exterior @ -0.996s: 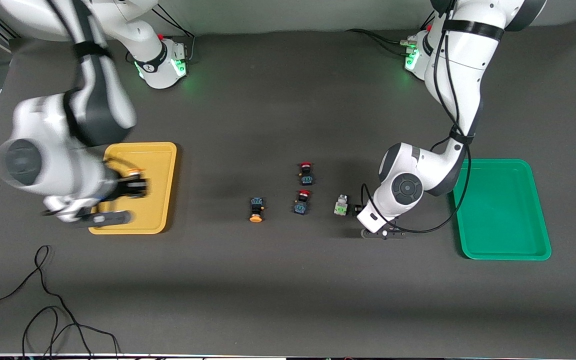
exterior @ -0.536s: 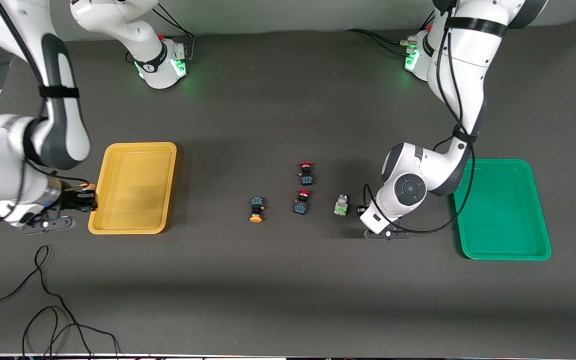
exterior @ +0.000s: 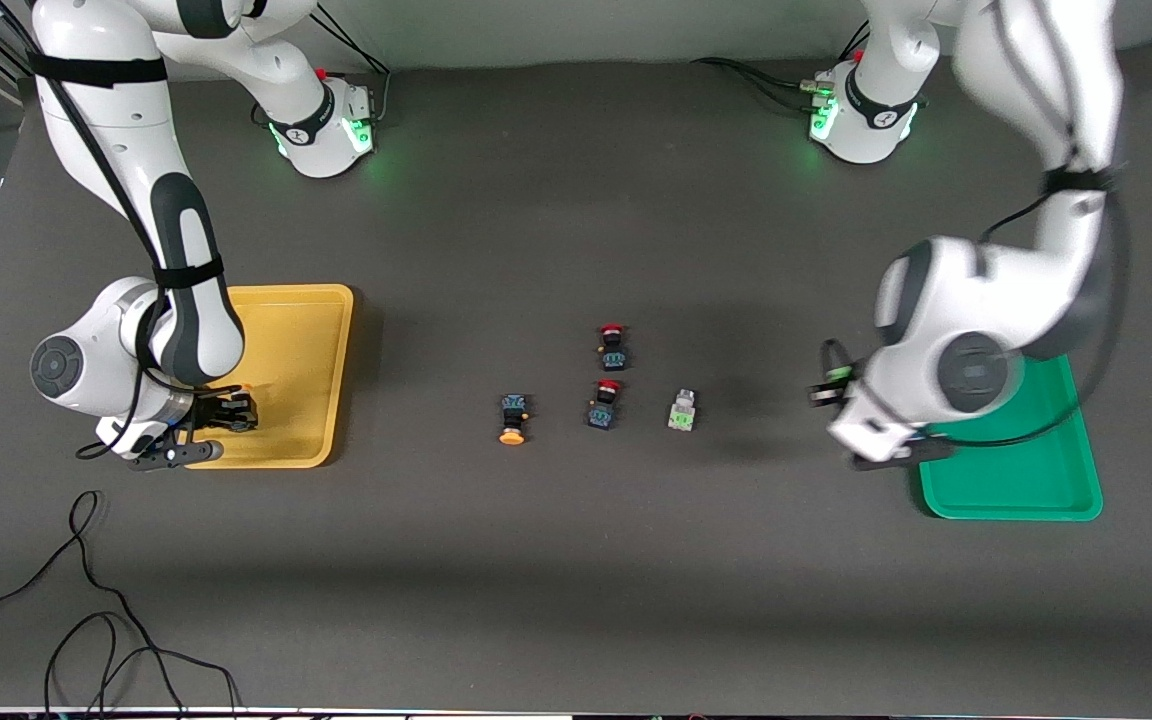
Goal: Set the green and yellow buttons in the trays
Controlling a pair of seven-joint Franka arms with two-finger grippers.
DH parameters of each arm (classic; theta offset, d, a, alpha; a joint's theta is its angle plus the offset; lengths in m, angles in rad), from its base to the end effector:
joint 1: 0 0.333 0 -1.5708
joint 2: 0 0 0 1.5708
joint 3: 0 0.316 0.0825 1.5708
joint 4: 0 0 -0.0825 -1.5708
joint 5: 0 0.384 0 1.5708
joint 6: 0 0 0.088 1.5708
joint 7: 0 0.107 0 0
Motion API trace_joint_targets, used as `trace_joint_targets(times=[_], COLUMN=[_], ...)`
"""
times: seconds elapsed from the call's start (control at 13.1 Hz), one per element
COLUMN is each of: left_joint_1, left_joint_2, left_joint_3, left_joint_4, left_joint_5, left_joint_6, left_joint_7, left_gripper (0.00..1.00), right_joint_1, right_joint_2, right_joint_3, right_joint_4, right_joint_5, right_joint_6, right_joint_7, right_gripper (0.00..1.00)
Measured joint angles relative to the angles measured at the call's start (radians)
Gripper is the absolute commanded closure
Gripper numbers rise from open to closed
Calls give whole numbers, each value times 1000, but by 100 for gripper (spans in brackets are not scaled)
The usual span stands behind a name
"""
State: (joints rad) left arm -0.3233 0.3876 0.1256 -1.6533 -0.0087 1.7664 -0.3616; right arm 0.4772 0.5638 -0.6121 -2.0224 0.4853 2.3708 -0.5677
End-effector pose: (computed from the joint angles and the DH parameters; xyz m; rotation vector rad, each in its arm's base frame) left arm 0.6172 -0.1321 0.3688 -2.9947 -0.2461 0.3777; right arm 0.5859 -0.0698 0.2056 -3.1067 -0.1962 0.0958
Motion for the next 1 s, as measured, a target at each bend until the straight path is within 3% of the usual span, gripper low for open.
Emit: trace_joint_targets(times=[0.15, 0.38, 0.54, 0.77, 1.0], left_joint_1=[54, 170, 255, 372, 470], left_joint_2=[-28, -30, -30, -26, -11], left_joint_3=[3, 6, 8, 10, 11], left_joint_4=[12, -3, -27, -131, -267], left_joint_5=[89, 111, 116, 122, 122], left_joint_6=[-46, -45, -16, 167, 365], left_joint_7=[63, 243, 369, 564, 676], left_gripper=[100, 100, 100, 100, 100], right_joint_1=[2, 18, 60, 167, 302], right_joint_2=[-4, -15, -38, -77, -75], right_joint_3=[-17, -78, -105, -109, -97], right_joint_4=[23, 98, 194, 357, 412], right_joint_5=[4, -7, -91, -161, -156], right_joint_6=[-38, -188, -326, -532, -568], right_joint_7=[7, 25, 147, 377, 593], right_gripper=[0, 0, 0, 0, 0])
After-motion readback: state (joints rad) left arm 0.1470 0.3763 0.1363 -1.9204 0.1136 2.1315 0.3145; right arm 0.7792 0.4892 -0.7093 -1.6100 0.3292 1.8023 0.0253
